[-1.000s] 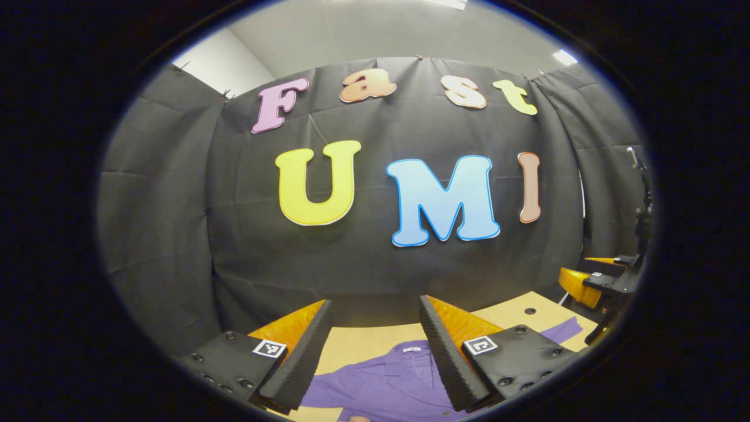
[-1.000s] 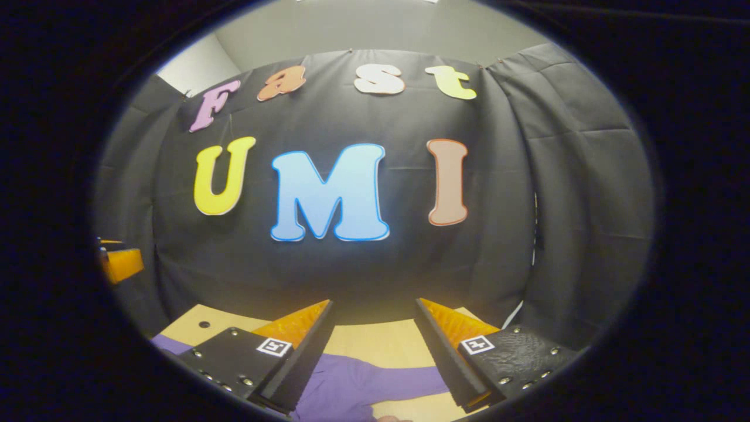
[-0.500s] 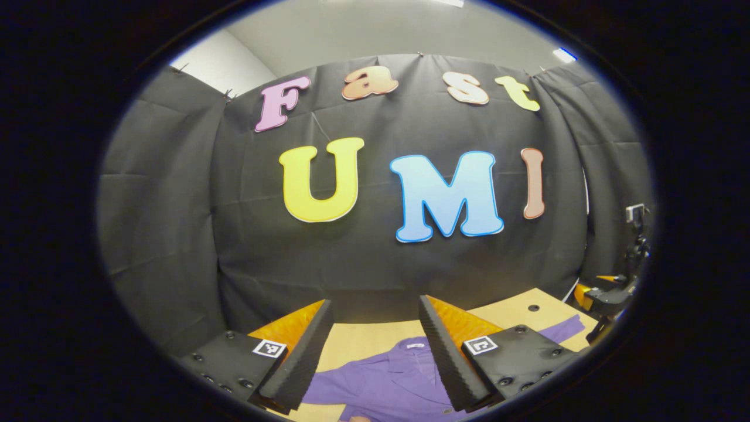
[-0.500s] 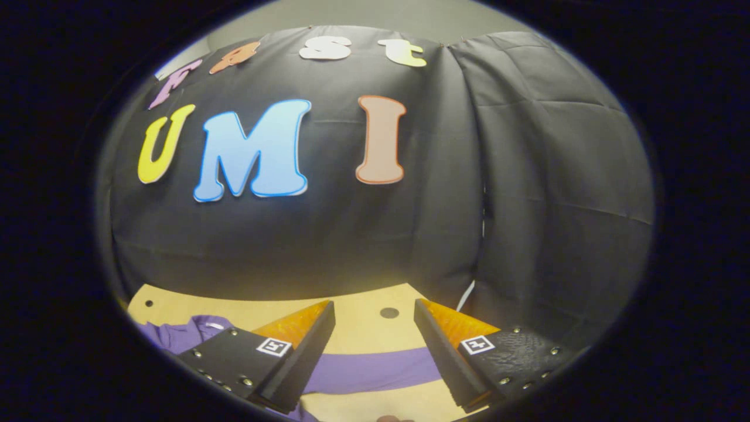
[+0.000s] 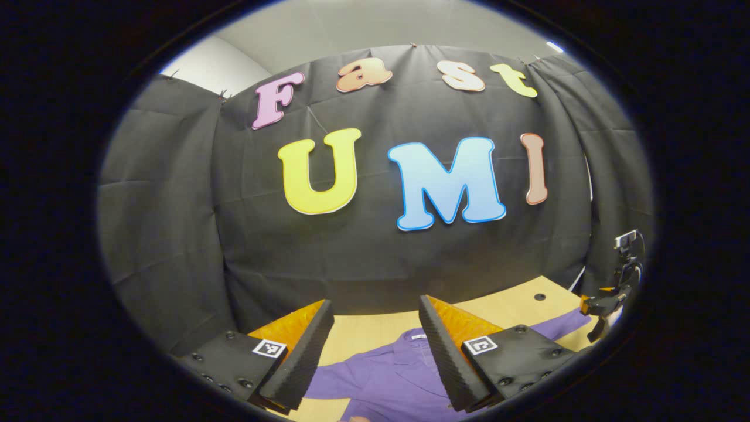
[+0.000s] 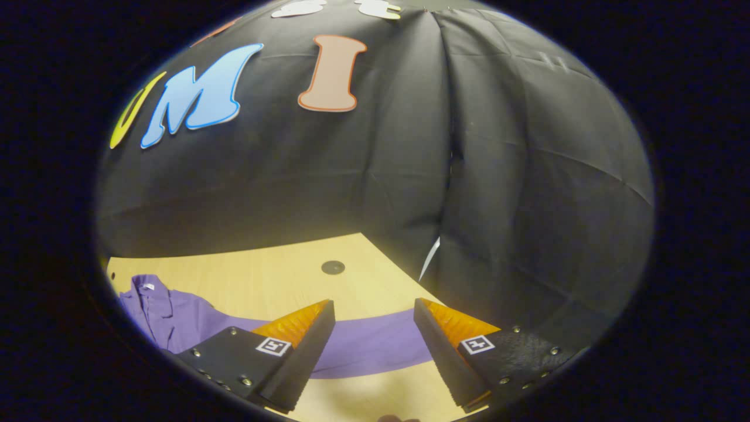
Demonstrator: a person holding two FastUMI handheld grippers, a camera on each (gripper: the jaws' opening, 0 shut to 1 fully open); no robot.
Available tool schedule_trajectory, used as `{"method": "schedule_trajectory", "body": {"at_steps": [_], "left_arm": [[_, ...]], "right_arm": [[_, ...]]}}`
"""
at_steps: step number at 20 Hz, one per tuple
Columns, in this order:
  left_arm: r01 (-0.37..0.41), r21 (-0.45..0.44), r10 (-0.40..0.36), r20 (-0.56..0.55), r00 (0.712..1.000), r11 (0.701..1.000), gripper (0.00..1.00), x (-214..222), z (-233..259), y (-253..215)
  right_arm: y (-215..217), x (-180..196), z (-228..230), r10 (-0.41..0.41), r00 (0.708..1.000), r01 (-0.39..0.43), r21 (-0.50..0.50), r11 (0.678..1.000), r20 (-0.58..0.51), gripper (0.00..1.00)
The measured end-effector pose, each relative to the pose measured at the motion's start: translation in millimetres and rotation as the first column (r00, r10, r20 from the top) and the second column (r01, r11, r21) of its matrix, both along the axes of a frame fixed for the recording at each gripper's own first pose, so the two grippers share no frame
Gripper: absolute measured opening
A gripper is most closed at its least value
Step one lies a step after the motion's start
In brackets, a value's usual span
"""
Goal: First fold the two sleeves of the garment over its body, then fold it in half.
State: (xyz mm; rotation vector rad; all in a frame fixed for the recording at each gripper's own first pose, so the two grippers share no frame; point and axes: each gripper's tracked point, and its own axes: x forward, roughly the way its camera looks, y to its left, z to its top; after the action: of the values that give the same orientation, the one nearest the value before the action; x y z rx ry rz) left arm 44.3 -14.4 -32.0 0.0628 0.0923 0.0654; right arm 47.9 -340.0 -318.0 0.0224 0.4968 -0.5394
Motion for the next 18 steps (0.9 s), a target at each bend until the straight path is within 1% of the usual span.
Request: {"method": "schedule_trajectory", "body": {"at_steps": [3, 6, 9, 13, 17, 18], "left_arm": [[-0.01, -0.001, 0.01, -0.027, 1.0, 1.0, 0.94, 9, -7, -9], [-0.009, 0.008, 0.01, -0.042, 0.999, 1.0, 0.94, 19, -12, -22], [-0.005, 0.022, 0.007, -0.056, 0.998, 1.0, 0.94, 24, -16, -34], [-0.003, 0.03, 0.005, -0.078, 0.997, 1.0, 0.94, 32, -27, -48], [-0.003, 0.036, 0.006, -0.097, 0.995, 0.999, 0.94, 37, -35, -58], [-0.002, 0.035, 0.005, -0.099, 0.995, 0.999, 0.94, 38, -35, -59]], "right_arm": [[-13, 2, -32, -0.022, 0.999, 0.025, 0.054, 0.998, -0.049, 0.9], [-27, 6, -56, -0.04, 0.994, 0.049, 0.086, 0.995, -0.103, 0.9], [-40, -2, -83, -0.058, 0.985, 0.074, 0.095, 0.993, -0.163, 0.9], [-51, -6, -112, -0.081, 0.97, 0.115, 0.137, 0.984, -0.23, 0.9], [-52, -12, -133, -0.065, 0.956, 0.119, 0.176, 0.977, -0.285, 0.9], [-50, -12, -133, -0.059, 0.957, 0.117, 0.188, 0.975, -0.285, 0.9]]}}
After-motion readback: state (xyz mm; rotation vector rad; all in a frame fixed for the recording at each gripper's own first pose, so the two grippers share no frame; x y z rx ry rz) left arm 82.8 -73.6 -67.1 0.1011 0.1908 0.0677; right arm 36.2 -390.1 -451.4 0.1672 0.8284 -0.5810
